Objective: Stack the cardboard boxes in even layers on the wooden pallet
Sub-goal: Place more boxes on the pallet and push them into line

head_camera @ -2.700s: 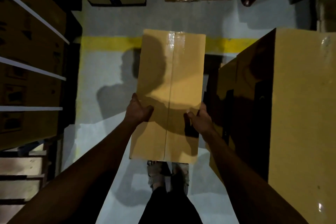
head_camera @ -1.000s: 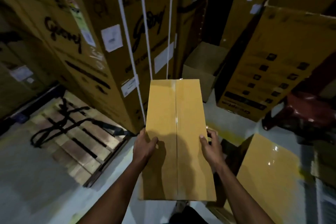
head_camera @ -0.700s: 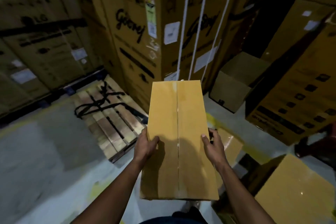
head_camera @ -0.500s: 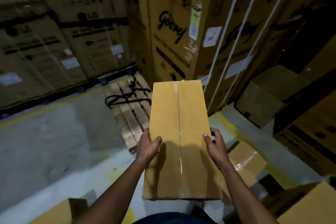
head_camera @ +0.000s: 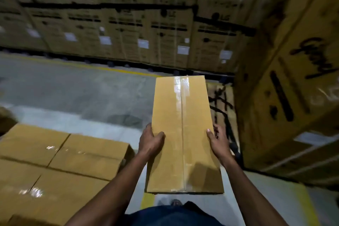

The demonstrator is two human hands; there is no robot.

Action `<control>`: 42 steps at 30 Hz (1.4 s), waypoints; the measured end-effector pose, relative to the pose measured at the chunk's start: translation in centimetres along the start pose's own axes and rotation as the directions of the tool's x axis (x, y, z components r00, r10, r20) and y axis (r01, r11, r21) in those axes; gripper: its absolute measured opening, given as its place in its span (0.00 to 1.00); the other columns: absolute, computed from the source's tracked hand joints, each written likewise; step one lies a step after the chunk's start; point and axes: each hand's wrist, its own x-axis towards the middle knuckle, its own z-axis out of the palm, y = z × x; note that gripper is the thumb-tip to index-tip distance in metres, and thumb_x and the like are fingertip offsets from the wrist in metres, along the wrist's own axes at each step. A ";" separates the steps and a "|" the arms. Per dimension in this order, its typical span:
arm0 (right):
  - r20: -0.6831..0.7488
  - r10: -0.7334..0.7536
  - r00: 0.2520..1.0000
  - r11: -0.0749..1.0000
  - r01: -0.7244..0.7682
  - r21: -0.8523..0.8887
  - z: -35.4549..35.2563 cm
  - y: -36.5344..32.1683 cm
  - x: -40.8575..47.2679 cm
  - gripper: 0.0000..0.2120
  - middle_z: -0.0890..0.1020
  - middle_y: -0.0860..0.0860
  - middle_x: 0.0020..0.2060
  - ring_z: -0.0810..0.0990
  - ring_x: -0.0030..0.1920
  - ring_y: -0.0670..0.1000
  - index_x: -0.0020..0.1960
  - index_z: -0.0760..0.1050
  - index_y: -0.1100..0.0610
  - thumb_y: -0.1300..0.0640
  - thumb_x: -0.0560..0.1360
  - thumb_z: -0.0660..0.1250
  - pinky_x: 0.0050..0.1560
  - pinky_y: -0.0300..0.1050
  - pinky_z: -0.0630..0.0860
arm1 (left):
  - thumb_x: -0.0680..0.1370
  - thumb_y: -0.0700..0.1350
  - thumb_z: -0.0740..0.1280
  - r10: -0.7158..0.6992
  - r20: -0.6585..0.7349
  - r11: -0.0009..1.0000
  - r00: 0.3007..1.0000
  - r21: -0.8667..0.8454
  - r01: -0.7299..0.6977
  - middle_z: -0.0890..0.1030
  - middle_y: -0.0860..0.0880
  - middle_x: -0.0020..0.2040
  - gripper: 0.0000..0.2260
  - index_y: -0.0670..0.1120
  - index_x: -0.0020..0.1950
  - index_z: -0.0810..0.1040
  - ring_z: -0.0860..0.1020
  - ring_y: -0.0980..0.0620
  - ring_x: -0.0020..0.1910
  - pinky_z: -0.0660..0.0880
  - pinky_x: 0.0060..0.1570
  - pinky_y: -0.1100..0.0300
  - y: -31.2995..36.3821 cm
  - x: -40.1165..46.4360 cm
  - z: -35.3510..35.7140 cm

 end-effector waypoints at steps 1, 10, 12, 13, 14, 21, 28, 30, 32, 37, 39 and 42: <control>0.050 -0.024 0.998 1.000 0.024 -0.006 1.3 -0.9 1.1 0.17 0.75 0.51 0.65 0.76 0.62 0.52 0.70 0.71 0.51 0.49 0.83 0.65 0.58 0.49 0.72 | 0.70 0.60 0.67 -0.030 -0.052 0.999 0.998 -0.019 0.029 0.82 0.53 0.61 0.28 0.57 0.70 0.72 0.80 0.46 0.57 0.79 0.59 0.46 -0.5 -0.1 -1.0; 0.409 -0.191 0.892 0.975 0.220 -0.023 11.1 -5.3 7.1 0.15 0.76 0.51 0.66 0.76 0.63 0.51 0.67 0.73 0.49 0.49 0.82 0.66 0.62 0.54 0.75 | 0.71 0.58 0.68 -0.211 -0.368 0.969 0.905 -0.198 0.146 0.81 0.54 0.59 0.24 0.59 0.67 0.72 0.80 0.50 0.55 0.79 0.57 0.48 -4.9 -2.1 -5.9; 0.459 -0.208 0.864 0.967 0.253 -0.037 13.1 -5.8 7.8 0.15 0.77 0.51 0.65 0.77 0.63 0.52 0.67 0.73 0.49 0.48 0.82 0.67 0.63 0.55 0.76 | 0.72 0.58 0.68 -0.266 -0.427 0.954 0.864 -0.243 0.174 0.81 0.53 0.61 0.25 0.58 0.68 0.72 0.80 0.50 0.56 0.78 0.57 0.51 -5.5 -2.9 -6.5; 0.489 -0.215 0.846 0.963 0.267 -0.039 14.2 -6.1 8.1 0.15 0.77 0.51 0.65 0.77 0.62 0.52 0.67 0.74 0.49 0.48 0.82 0.67 0.62 0.54 0.76 | 0.72 0.58 0.68 -0.297 -0.447 0.945 0.844 -0.262 0.194 0.81 0.53 0.61 0.25 0.58 0.69 0.72 0.80 0.49 0.57 0.78 0.56 0.52 -5.9 -3.2 -6.8; 0.518 -0.220 0.827 0.959 0.279 -0.039 15.1 -6.5 8.2 0.15 0.78 0.51 0.65 0.78 0.62 0.52 0.68 0.74 0.49 0.48 0.82 0.67 0.61 0.54 0.76 | 0.72 0.58 0.69 -0.316 -0.467 0.939 0.826 -0.276 0.203 0.81 0.53 0.62 0.26 0.57 0.70 0.72 0.80 0.48 0.58 0.77 0.56 0.52 -6.3 -3.6 -7.0; 0.717 -0.252 0.650 0.929 0.371 -0.010 22.9 -8.8 6.9 0.14 0.77 0.49 0.65 0.80 0.60 0.53 0.67 0.72 0.42 0.44 0.82 0.65 0.60 0.59 0.79 | 0.78 0.55 0.71 -0.475 -0.576 0.876 0.665 -0.386 0.290 0.67 0.46 0.80 0.37 0.50 0.83 0.59 0.68 0.41 0.76 0.70 0.73 0.45 -10.1 -6.7 -9.7; 0.833 -0.234 0.501 0.907 0.421 0.002 30.2 -11.6 2.5 0.17 0.76 0.48 0.66 0.79 0.61 0.53 0.70 0.70 0.41 0.44 0.82 0.64 0.62 0.60 0.78 | 0.78 0.57 0.71 -0.586 -0.637 0.810 0.500 -0.483 0.334 0.68 0.46 0.79 0.38 0.51 0.83 0.59 0.69 0.41 0.76 0.71 0.72 0.42 -14.5 -9.8 -13.5; 0.856 -0.226 0.466 0.902 0.431 0.004 31.9 -11.7 1.4 0.18 0.76 0.46 0.66 0.79 0.62 0.52 0.70 0.70 0.39 0.43 0.81 0.63 0.63 0.60 0.78 | 0.77 0.58 0.71 -0.594 -0.642 0.804 0.485 -0.497 0.327 0.69 0.45 0.78 0.38 0.51 0.83 0.60 0.70 0.41 0.75 0.72 0.71 0.40 -16.2 -10.2 -14.4; 0.875 -0.201 0.441 0.900 0.436 -0.014 34.0 -11.7 0.5 0.20 0.76 0.45 0.66 0.79 0.62 0.52 0.71 0.69 0.38 0.40 0.79 0.63 0.64 0.60 0.77 | 0.73 0.62 0.70 -0.601 -0.644 0.798 0.474 -0.512 0.318 0.72 0.46 0.76 0.40 0.52 0.82 0.61 0.72 0.42 0.73 0.73 0.70 0.40 -18.4 -10.6 -15.3; 0.907 -0.125 0.403 0.895 0.440 -0.072 39.1 -12.3 -2.2 0.23 0.75 0.45 0.69 0.78 0.64 0.53 0.73 0.67 0.37 0.40 0.79 0.61 0.66 0.60 0.77 | 0.72 0.62 0.69 -0.630 -0.640 0.775 0.441 -0.552 0.306 0.75 0.49 0.72 0.38 0.53 0.80 0.64 0.74 0.44 0.70 0.75 0.68 0.42 -22.2 -11.5 -17.9; 0.913 -0.088 0.398 0.885 0.451 -0.111 41.5 -12.6 -3.3 0.22 0.75 0.46 0.71 0.77 0.67 0.53 0.76 0.66 0.39 0.45 0.82 0.60 0.68 0.60 0.75 | 0.74 0.60 0.69 -0.638 -0.640 0.769 0.429 -0.565 0.299 0.74 0.48 0.73 0.37 0.52 0.81 0.63 0.73 0.44 0.70 0.74 0.68 0.42 -23.3 -11.6 -19.2; 0.919 -0.016 0.394 0.859 0.475 -0.189 44.9 -12.6 -4.5 0.24 0.71 0.48 0.75 0.73 0.72 0.55 0.79 0.62 0.42 0.48 0.84 0.58 0.72 0.60 0.71 | 0.75 0.57 0.70 -0.654 -0.645 0.756 0.395 -0.571 0.319 0.73 0.47 0.73 0.37 0.52 0.82 0.62 0.71 0.43 0.71 0.73 0.69 0.44 -24.7 -11.7 -20.8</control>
